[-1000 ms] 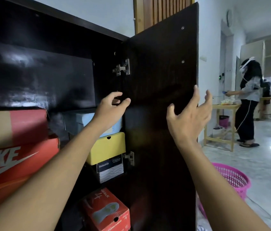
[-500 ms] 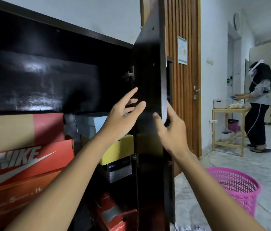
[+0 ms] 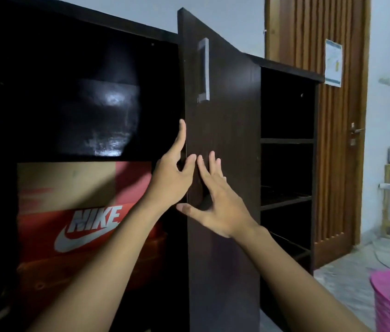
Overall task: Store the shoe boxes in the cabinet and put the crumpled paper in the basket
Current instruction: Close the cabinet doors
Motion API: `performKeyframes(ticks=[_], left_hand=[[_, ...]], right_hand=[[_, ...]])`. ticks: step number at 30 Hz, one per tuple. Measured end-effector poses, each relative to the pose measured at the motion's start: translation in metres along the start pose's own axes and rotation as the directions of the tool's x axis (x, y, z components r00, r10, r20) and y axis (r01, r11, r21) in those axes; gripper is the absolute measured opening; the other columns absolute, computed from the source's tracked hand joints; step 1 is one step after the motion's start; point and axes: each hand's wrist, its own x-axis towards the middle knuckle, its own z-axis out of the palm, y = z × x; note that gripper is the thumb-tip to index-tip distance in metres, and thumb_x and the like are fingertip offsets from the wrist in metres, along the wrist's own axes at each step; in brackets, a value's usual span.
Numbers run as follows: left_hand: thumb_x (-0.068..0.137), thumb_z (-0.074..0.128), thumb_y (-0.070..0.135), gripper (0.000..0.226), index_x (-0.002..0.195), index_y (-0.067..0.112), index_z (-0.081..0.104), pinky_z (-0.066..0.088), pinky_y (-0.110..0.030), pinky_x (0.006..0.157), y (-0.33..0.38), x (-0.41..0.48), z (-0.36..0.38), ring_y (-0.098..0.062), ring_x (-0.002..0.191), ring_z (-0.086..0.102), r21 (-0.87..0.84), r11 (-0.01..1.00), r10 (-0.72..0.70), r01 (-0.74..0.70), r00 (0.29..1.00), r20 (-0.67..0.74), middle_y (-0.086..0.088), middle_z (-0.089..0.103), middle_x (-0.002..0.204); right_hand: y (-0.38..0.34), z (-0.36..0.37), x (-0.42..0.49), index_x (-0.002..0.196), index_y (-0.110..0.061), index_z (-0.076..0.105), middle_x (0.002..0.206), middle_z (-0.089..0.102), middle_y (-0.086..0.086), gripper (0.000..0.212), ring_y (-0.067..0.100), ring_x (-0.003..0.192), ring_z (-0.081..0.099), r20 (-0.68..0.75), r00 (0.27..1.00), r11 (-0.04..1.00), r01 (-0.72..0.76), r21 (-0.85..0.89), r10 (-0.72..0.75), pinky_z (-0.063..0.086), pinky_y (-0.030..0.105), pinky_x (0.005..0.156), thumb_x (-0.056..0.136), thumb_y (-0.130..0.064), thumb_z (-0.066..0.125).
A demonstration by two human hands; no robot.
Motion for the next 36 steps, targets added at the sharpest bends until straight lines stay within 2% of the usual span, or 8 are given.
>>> performKeyframes(ticks=[7, 12, 16, 20, 22, 26, 31, 36], left_hand=[[0.102, 0.047, 0.013, 0.068, 0.152, 0.041, 0.009, 0.022, 0.011, 0.089, -0.051, 0.023, -0.014, -0.001, 0.134, 0.026, -0.001, 0.992, -0.126, 0.126, 0.991, -0.055, 0.008, 0.023, 0.159], [0.102, 0.047, 0.012, 0.064, 0.152, 0.035, 0.016, 0.029, -0.036, 0.112, -0.077, 0.035, -0.017, -0.031, 0.136, 0.030, 0.007, 0.980, -0.199, 0.201, 0.973, -0.117, -0.023, 0.028, 0.150], [0.101, 0.048, 0.017, 0.063, 0.151, 0.038, 0.017, 0.035, -0.004, 0.100, -0.092, 0.038, -0.016, -0.005, 0.122, 0.051, 0.007, 0.985, -0.169, 0.172, 0.974, -0.152, -0.013, 0.032, 0.154], [0.101, 0.048, 0.018, 0.062, 0.151, 0.039, 0.018, 0.044, -0.013, 0.098, -0.095, 0.036, -0.013, 0.002, 0.109, 0.059, 0.028, 0.986, -0.155, 0.162, 0.972, -0.177, -0.017, 0.039, 0.149], [0.101, 0.048, 0.016, 0.063, 0.150, 0.041, 0.019, 0.048, -0.015, 0.063, -0.094, 0.036, -0.015, 0.004, 0.060, 0.050, 0.041, 0.978, -0.195, 0.205, 0.964, -0.180, -0.006, 0.067, 0.117], [0.100, 0.051, 0.015, 0.059, 0.150, 0.034, 0.028, 0.054, -0.028, 0.063, -0.069, 0.022, -0.034, -0.021, 0.077, 0.053, 0.109, 0.919, -0.372, 0.379, 0.925, -0.080, -0.007, 0.053, 0.086], [0.097, 0.058, 0.028, 0.041, 0.137, 0.029, 0.052, 0.058, -0.034, 0.076, -0.005, -0.027, -0.075, -0.019, 0.089, 0.069, 0.250, 0.819, -0.514, 0.516, 0.854, -0.079, -0.002, 0.063, 0.116], [0.094, 0.063, 0.018, 0.027, 0.120, 0.012, 0.067, 0.052, -0.020, 0.067, 0.057, -0.073, -0.117, -0.010, 0.075, 0.061, 0.372, 0.789, -0.380, 0.489, 0.864, -0.329, -0.001, 0.067, 0.089]], right_hand=[[0.011, 0.031, 0.037, 0.148, -0.042, -0.017, 0.156, -0.035, -0.010, 0.104, 0.011, 0.144, -0.030, 0.083, 0.996, 0.980, -0.018, -0.199, 0.035, 0.004, 0.049, 0.120, 0.081, -0.070, 0.058], [0.028, 0.054, 0.053, 0.153, -0.037, -0.014, 0.158, -0.034, -0.007, 0.100, 0.015, 0.145, -0.028, 0.118, 0.990, 0.945, -0.030, -0.327, 0.072, 0.011, 0.053, 0.122, 0.087, -0.063, 0.056], [0.038, 0.067, 0.054, 0.153, -0.037, -0.012, 0.158, -0.032, -0.007, 0.098, 0.017, 0.146, -0.028, 0.068, 0.997, 0.950, -0.019, -0.313, 0.042, 0.002, 0.048, 0.120, 0.087, -0.064, 0.055], [0.043, 0.072, 0.053, 0.154, -0.038, -0.006, 0.159, -0.029, -0.008, 0.096, 0.016, 0.147, -0.027, 0.036, 0.999, 0.960, -0.013, -0.278, 0.024, 0.000, 0.045, 0.120, 0.087, -0.061, 0.058], [0.041, 0.069, 0.052, 0.154, -0.038, -0.005, 0.159, -0.029, -0.009, 0.094, 0.016, 0.147, -0.026, 0.042, 0.999, 0.966, -0.020, -0.258, 0.032, 0.002, 0.046, 0.121, 0.088, -0.055, 0.060], [0.038, 0.060, 0.048, 0.155, -0.039, 0.001, 0.159, -0.026, -0.015, 0.091, 0.014, 0.148, -0.024, 0.116, 0.990, 0.990, -0.067, -0.124, 0.081, 0.018, 0.050, 0.119, 0.089, -0.043, 0.064], [0.011, 0.033, 0.037, 0.147, -0.040, 0.037, 0.153, 0.041, -0.007, 0.062, 0.015, 0.140, 0.040, 0.070, 0.994, 0.991, -0.094, 0.094, 0.087, 0.043, 0.038, 0.107, 0.090, -0.043, 0.060], [-0.039, 0.033, 0.018, 0.127, -0.030, 0.063, 0.115, 0.067, -0.014, 0.034, 0.003, 0.099, 0.064, 0.109, 0.992, 0.915, 0.008, 0.404, -0.057, 0.055, 0.031, 0.087, 0.093, -0.035, 0.061]])
